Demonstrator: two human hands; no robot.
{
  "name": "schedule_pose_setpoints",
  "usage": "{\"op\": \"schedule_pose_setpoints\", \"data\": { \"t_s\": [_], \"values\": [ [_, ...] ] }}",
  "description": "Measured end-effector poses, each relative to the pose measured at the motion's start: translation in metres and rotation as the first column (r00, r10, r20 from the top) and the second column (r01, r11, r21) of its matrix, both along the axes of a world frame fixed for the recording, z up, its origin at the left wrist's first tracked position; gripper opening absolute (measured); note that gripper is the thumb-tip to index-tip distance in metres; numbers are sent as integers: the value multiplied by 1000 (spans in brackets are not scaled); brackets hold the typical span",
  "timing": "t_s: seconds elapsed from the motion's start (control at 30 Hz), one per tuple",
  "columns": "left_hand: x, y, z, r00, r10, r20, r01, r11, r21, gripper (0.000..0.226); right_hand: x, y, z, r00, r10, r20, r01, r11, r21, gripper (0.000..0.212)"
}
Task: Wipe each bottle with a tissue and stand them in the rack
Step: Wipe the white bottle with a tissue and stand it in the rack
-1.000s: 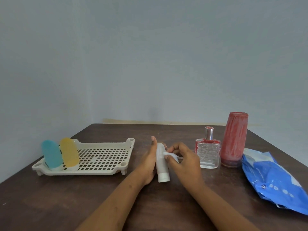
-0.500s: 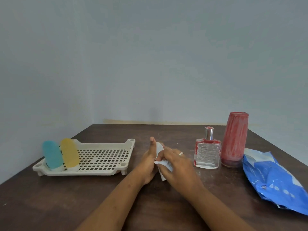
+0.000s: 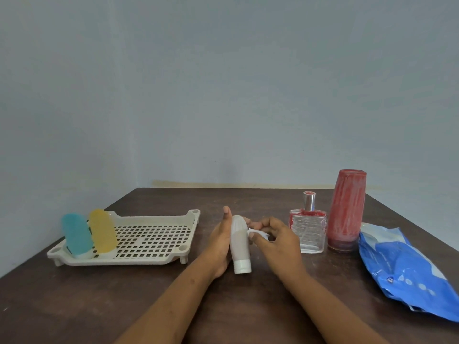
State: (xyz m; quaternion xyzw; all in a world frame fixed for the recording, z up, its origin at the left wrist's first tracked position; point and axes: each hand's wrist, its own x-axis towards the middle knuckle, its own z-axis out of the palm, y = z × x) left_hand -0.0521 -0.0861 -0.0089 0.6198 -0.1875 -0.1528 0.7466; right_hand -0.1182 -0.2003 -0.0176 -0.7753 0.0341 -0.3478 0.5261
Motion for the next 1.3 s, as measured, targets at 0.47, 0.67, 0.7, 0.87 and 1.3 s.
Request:
{"op": "schedule_pose_setpoints", "data": {
  "t_s": [0.47, 0.67, 0.7, 0.87, 1.3],
  "values": [
    [-2, 2, 1, 989, 98, -115, -97, 995, 12, 72, -7, 12, 3, 992, -33, 119, 69, 946, -318, 16],
    [-4, 1, 2, 992, 100, -73, -97, 994, 40, 81, -6, 4, 5, 990, -74, 117, 91, 985, -147, 11],
    [-5, 2, 2, 991, 109, -78, -106, 994, 39, 80, -6, 5, 5, 990, -70, 121, 87, 986, -141, 11],
    [-2, 3, -1, 986, 143, -84, -134, 985, 107, 76, -11, 15, 3, 989, 11, 150, 46, 927, -372, 18],
    [-11, 2, 6, 991, 74, -111, -68, 996, 56, 83, -7, 7, 5, 981, -125, 151, 158, 960, -232, 15]
  ]
}}
